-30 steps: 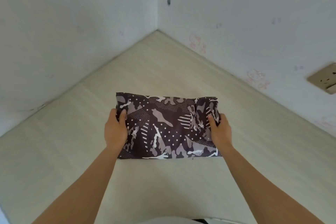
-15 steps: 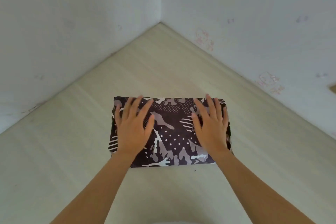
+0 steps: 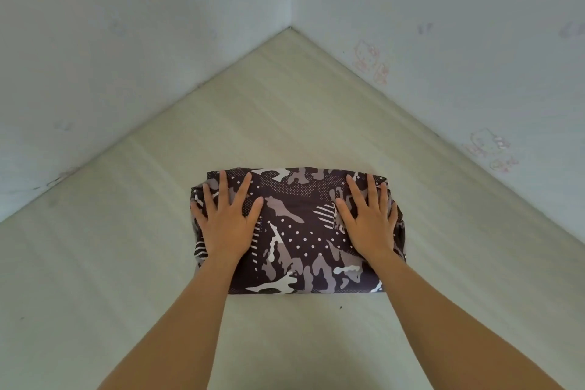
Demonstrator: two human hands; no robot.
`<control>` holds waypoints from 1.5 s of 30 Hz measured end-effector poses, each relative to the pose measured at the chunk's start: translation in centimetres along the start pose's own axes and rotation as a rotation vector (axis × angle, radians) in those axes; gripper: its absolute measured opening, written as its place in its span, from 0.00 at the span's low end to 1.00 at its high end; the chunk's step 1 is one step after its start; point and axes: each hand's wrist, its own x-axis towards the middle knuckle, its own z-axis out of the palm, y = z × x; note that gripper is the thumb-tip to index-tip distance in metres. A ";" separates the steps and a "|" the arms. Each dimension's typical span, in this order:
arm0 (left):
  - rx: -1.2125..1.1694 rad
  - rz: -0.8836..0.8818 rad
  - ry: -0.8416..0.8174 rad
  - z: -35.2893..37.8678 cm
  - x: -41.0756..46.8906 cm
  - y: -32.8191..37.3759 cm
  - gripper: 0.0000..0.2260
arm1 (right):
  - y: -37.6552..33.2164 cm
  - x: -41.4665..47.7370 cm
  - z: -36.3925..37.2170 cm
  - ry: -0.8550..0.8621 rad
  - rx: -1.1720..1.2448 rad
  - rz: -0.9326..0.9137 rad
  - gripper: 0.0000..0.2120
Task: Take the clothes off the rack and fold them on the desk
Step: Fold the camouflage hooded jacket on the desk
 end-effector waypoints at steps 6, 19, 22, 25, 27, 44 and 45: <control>-0.237 -0.278 0.124 -0.5 -3.7 -0.9 0.28 | 1.5 -3.1 -0.9 0.108 0.323 0.380 0.37; -0.805 -0.058 -0.251 -2.5 -7.0 -2.3 0.23 | 4.0 -16.1 -0.7 0.131 0.863 0.700 0.28; -0.808 0.015 -0.414 -1.8 -8.8 -1.9 0.21 | 5.3 -23.0 -0.2 0.151 1.096 0.836 0.20; -0.775 0.115 -0.508 -1.0 -12.5 -0.3 0.19 | 6.8 -30.5 0.5 0.223 1.165 0.964 0.20; -0.744 0.189 -0.580 -0.1 -15.8 1.2 0.19 | 8.1 -35.7 1.3 0.282 1.183 1.062 0.21; -0.013 0.773 -1.033 15.3 -55.0 8.7 0.33 | 13.8 -82.3 15.0 0.615 1.618 1.813 0.27; 0.039 0.749 -1.035 16.2 -57.3 8.5 0.36 | 14.2 -84.5 16.1 0.621 1.646 1.834 0.26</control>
